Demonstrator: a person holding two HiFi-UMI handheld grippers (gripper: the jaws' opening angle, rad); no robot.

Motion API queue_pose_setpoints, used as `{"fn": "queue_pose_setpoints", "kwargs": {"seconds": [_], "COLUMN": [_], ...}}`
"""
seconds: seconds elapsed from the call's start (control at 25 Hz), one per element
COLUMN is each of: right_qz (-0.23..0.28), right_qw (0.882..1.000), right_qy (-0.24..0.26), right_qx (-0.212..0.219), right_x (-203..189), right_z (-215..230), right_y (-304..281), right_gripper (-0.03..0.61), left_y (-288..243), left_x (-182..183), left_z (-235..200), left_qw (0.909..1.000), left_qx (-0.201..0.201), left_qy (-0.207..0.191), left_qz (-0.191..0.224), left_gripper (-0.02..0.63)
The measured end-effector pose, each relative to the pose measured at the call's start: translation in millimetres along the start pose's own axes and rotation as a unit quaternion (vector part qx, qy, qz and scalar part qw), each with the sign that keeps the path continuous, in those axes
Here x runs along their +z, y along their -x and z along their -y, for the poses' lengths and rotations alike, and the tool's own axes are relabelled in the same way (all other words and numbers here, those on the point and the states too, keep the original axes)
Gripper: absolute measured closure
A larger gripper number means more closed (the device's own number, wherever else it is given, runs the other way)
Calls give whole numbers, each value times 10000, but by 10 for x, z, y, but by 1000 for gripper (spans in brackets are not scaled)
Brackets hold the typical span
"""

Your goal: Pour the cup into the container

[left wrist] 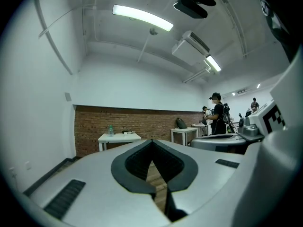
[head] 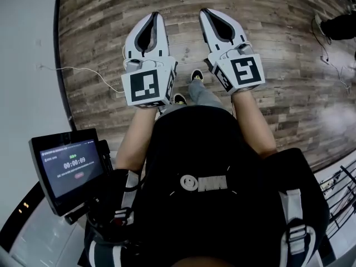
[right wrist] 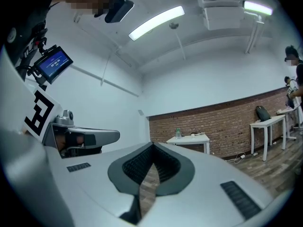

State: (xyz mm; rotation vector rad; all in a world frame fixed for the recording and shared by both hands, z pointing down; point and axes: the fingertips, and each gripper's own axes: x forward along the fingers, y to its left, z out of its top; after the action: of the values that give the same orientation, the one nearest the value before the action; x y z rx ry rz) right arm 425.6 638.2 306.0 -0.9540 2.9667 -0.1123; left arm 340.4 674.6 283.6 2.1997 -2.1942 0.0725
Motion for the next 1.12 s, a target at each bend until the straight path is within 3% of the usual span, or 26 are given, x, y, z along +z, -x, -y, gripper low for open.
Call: {"fn": "queue_pose_setpoints", "kwargs": {"seconds": [0.48,0.76,0.96,1.12], "right_qz": [82,32,-62,39], "right_qw": [9996,9998,9999,10000], "right_qy": [-261,-181,-138,-13], "right_qx": [-49,-59,-55,-31], "right_x": [11,-6,44,112], "right_z": [550,594,685,603], "right_y": [-269,-611,-1231,-1475], "right_gripper": [574,574,574,574], "left_y": [-588,-896,-1359,-1423], "left_x": [7,-16,46,69], "left_z": [112,-142,-593,-809], "left_qw": [9999,9999,10000,10000], "left_qx": [61,39,21,56], "left_qy": [-147,-114,-51,-43], "left_qz": [-14,16,-24,38], "left_gripper": [613,614,613,614]}}
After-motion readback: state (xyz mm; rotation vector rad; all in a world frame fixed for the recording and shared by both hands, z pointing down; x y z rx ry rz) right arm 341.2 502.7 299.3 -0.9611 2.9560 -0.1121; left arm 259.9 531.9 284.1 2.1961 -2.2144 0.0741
